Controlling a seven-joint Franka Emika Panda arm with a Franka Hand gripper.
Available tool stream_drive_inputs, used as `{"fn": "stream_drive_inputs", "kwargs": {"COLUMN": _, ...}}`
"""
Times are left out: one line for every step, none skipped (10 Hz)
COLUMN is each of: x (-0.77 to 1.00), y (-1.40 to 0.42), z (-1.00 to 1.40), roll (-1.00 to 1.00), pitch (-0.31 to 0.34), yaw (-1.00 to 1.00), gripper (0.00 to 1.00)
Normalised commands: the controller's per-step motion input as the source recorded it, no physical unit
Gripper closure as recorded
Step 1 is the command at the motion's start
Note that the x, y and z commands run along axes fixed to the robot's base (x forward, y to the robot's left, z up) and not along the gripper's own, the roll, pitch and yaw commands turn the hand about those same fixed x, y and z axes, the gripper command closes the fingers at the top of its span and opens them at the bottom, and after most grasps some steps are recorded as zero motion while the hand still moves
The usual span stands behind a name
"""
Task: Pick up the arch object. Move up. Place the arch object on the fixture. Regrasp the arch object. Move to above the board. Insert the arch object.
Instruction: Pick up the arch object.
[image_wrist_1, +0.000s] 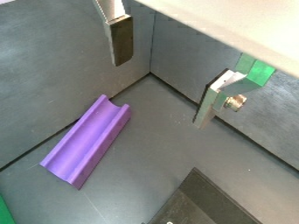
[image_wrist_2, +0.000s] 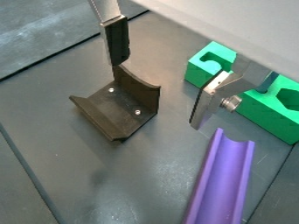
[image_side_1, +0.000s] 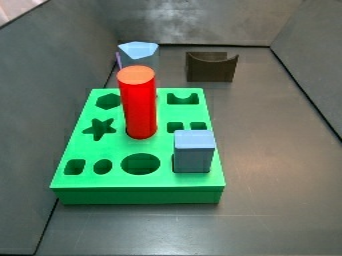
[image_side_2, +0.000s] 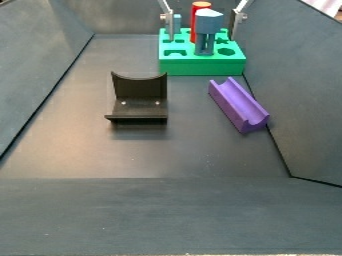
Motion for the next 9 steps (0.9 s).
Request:
{"fn": "stream_drive_inputs", "kwargs": {"x": 0.0, "y": 0.19, "z": -0.11, "roll": 0.04, "pitch": 0.0, "yaw": 0.01, "gripper": 0.0}}
{"fn": "stream_drive_inputs", "kwargs": {"x": -0.04, "y": -0.21, "z": -0.11, "roll": -0.07, "pitch": -0.099, "yaw": 0.41, "gripper": 0.0}}
{"fn": "stream_drive_inputs", "kwargs": {"x": -0.38, "y": -0.52, "z": -0.38, "roll": 0.15, "pitch": -0.156, "yaw": 0.63, "gripper": 0.0}}
{"fn": "stream_drive_inputs", "kwargs": {"x": -0.42, "y": -0.51, "z": -0.59, "roll": 0.22, "pitch": -0.256, "yaw": 0.55, "gripper": 0.0}}
{"fn": "stream_drive_inputs", "kwargs": {"x": -0.36, "y": -0.59, "z": -0.63, "roll": 0.17, "pitch": -0.216, "yaw": 0.55, "gripper": 0.0}}
{"fn": "stream_drive_inputs", "kwargs": {"x": -0.4, "y": -0.59, "z": -0.65, "roll": 0.17, "pitch": -0.203, "yaw": 0.53, "gripper": 0.0}}
{"fn": "stream_drive_inputs", "kwargs": {"x": -0.68, "y": -0.35, "z": -0.73, "roll": 0.1, "pitch": -0.249, "yaw": 0.35, "gripper": 0.0}}
{"fn": "stream_drive_inputs", "kwargs": {"x": -0.6, "y": -0.07, "z": -0.56, "roll": 0.0, "pitch": -0.33, "yaw": 0.05, "gripper": 0.0}}
{"fn": "stream_drive_inputs", "kwargs": {"x": -0.43, "y": 0.0, "z": -0.58, "roll": -0.04, "pitch": -0.336, "yaw": 0.0, "gripper": 0.0}}
